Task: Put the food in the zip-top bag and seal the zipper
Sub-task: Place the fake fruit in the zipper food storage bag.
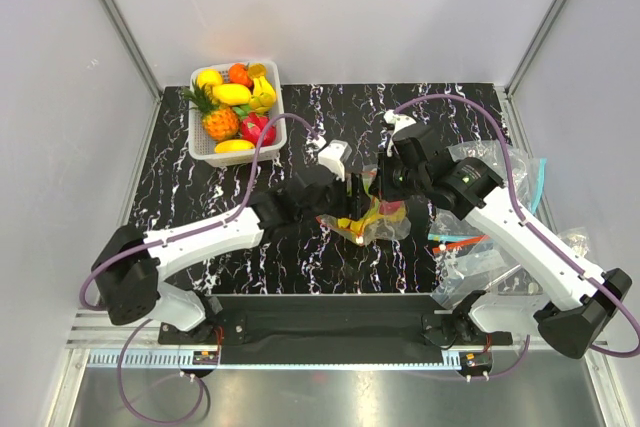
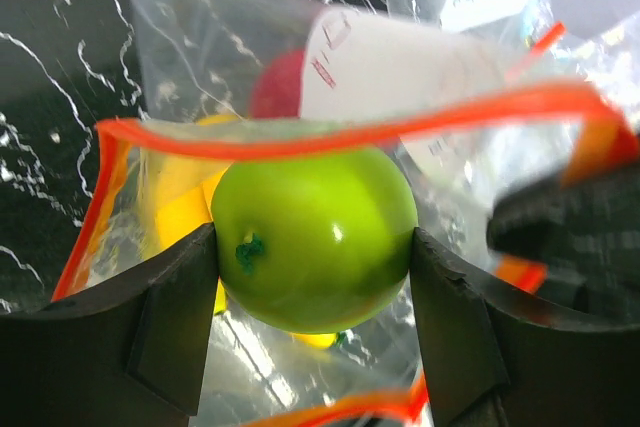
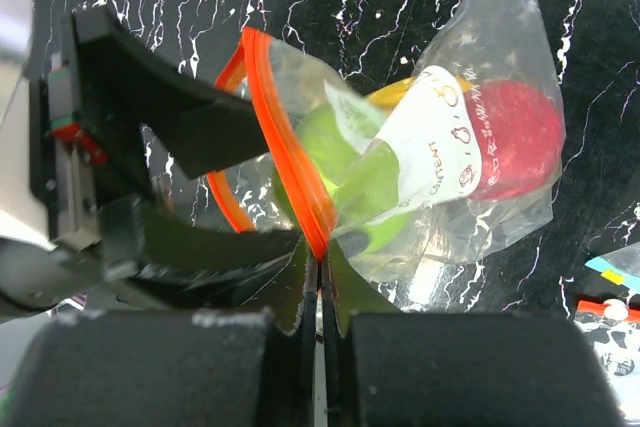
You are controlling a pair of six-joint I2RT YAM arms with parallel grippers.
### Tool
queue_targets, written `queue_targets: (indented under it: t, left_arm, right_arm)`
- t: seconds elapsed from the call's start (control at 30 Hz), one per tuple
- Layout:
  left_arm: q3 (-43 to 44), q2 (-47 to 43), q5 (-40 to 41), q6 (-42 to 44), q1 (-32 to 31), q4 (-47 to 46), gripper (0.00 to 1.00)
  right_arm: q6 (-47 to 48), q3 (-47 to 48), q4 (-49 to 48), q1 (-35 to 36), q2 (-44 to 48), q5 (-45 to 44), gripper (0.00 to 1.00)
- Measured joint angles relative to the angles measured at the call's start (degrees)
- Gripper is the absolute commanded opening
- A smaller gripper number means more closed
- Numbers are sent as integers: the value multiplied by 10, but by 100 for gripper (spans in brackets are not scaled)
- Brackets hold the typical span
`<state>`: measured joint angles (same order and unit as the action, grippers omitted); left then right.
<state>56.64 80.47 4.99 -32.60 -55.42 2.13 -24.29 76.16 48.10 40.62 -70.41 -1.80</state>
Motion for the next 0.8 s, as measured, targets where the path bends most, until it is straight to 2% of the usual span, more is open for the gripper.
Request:
queue_targets:
  t: [0.33,0.43,0.57,0.6,0.7,0.73,0.8]
  left_arm:
    - [15,49,61,24,-1,-46,40]
    - [15,73,84,29,-1,-71,44]
    - [31,111,104,31,-1,-94,61]
    - [36,116,105,30,-1,-95,73]
    - [37,118,107,29,-2,-97,85]
    - [34,116,107,29,-2,-103,92]
    - [19,106,108,31,-2,-115,96]
  right_arm:
    - [-1,0,2,0,11,15,0]
    - [-2,0,2,0,13,15,0]
    - [-1,0,8,0,14,14,0]
    - [-2,0,9,0,14,14,0]
    - [-2,0,12,0,19,10,0]
    - [-2,0,13,0,23,8,0]
    - [-2,-1,13,0,31,3,0]
